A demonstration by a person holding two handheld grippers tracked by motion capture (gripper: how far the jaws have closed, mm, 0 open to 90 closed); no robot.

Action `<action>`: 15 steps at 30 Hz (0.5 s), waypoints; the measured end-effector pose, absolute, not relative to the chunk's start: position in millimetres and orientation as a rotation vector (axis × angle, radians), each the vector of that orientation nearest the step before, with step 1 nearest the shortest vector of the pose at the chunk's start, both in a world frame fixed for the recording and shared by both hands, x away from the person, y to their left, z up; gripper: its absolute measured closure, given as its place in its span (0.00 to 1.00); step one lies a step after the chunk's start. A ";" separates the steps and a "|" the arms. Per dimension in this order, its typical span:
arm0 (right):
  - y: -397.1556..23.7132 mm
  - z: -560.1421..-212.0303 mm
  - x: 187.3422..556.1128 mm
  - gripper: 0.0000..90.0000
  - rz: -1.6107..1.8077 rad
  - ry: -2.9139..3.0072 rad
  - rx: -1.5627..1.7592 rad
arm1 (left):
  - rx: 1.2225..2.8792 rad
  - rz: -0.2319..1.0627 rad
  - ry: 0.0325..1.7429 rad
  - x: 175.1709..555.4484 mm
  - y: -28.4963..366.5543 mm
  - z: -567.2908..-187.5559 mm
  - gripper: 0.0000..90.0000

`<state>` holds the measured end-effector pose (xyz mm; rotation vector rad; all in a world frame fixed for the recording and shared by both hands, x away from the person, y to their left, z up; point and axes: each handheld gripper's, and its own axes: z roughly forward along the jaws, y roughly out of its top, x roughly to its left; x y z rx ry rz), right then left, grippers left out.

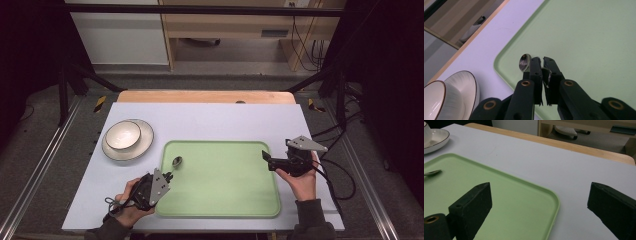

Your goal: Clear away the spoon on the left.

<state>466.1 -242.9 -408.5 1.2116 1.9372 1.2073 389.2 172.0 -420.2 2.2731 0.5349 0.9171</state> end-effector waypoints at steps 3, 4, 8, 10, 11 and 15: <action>-243.2 -408.1 465.8 0.07 1.209 1.935 1.214 | 2.288 0.924 0.508 388.2 170.0 -421.3 0.95; -243.2 -408.1 465.8 0.07 1.209 1.935 1.214 | 2.294 0.925 0.500 388.0 169.5 -421.6 0.95; -243.0 -408.4 466.1 0.07 1.207 1.938 1.211 | 2.322 0.915 0.469 387.3 167.6 -422.5 0.93; -243.0 -408.3 466.1 0.07 1.208 1.938 1.212 | 2.332 0.911 0.455 387.2 166.4 -423.6 0.93; -243.0 -408.3 466.0 0.07 1.208 1.938 1.212 | 2.340 0.903 0.450 387.0 165.7 -424.2 0.92; -243.2 -408.1 465.9 0.07 1.208 1.937 1.213 | 2.363 0.893 0.426 386.4 162.7 -426.4 0.90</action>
